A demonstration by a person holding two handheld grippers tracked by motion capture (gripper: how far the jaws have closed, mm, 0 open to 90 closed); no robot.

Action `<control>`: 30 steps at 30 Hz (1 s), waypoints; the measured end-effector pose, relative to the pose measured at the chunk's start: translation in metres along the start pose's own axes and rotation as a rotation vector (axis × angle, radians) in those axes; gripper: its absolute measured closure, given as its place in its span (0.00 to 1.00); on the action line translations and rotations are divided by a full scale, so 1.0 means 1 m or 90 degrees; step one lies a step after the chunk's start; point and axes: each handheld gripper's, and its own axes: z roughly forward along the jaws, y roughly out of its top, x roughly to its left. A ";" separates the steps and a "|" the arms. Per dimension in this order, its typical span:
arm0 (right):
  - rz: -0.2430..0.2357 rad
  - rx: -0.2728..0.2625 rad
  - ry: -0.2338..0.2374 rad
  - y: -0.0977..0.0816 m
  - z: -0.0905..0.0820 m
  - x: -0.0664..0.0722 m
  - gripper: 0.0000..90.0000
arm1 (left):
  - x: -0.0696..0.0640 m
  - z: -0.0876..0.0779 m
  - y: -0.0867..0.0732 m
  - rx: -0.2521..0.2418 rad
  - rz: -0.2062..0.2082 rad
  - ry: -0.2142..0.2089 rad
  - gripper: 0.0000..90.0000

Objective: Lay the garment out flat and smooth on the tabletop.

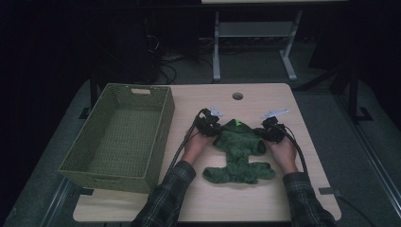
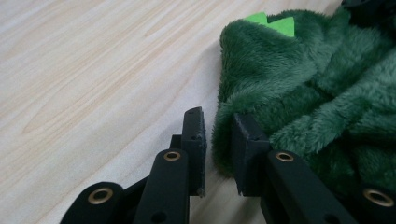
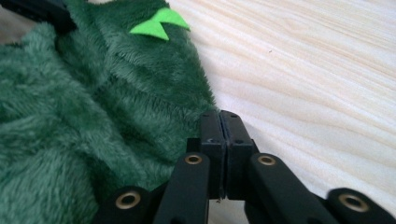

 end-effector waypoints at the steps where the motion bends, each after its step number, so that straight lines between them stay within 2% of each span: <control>1: 0.006 -0.005 0.003 0.000 0.000 0.000 0.95 | 0.001 -0.002 0.000 0.000 -0.007 -0.007 0.82; 4: 0.007 -0.015 0.010 0.001 -0.006 0.000 0.85 | 0.004 -0.011 0.001 -0.008 -0.022 -0.021 0.75; 6: 0.020 -0.026 0.016 0.003 -0.014 0.001 0.78 | 0.007 -0.020 0.002 -0.020 -0.037 -0.038 0.70; 8: 0.032 -0.041 0.023 0.004 -0.022 0.001 0.74 | 0.009 -0.030 0.004 -0.029 -0.038 -0.041 0.67; 10: 0.029 -0.050 0.027 0.006 -0.030 0.002 0.72 | 0.008 -0.041 0.004 -0.041 -0.043 -0.047 0.65; 14: 0.034 -0.038 0.036 0.007 -0.043 0.006 0.67 | 0.002 -0.059 -0.001 -0.044 -0.035 -0.049 0.58; 18: 0.033 -0.029 0.040 0.007 -0.052 0.011 0.65 | -0.002 -0.070 -0.012 -0.041 -0.042 -0.072 0.51; 22: 0.026 -0.028 0.044 0.007 -0.059 0.016 0.63 | -0.009 -0.081 -0.025 -0.044 -0.037 -0.068 0.46; 26: 0.024 -0.051 0.053 0.005 -0.065 0.024 0.62 | -0.017 -0.091 -0.036 -0.044 -0.035 -0.067 0.41; 30: 0.018 -0.054 0.065 0.002 -0.069 0.034 0.62 | -0.026 -0.101 -0.046 -0.038 -0.022 -0.062 0.37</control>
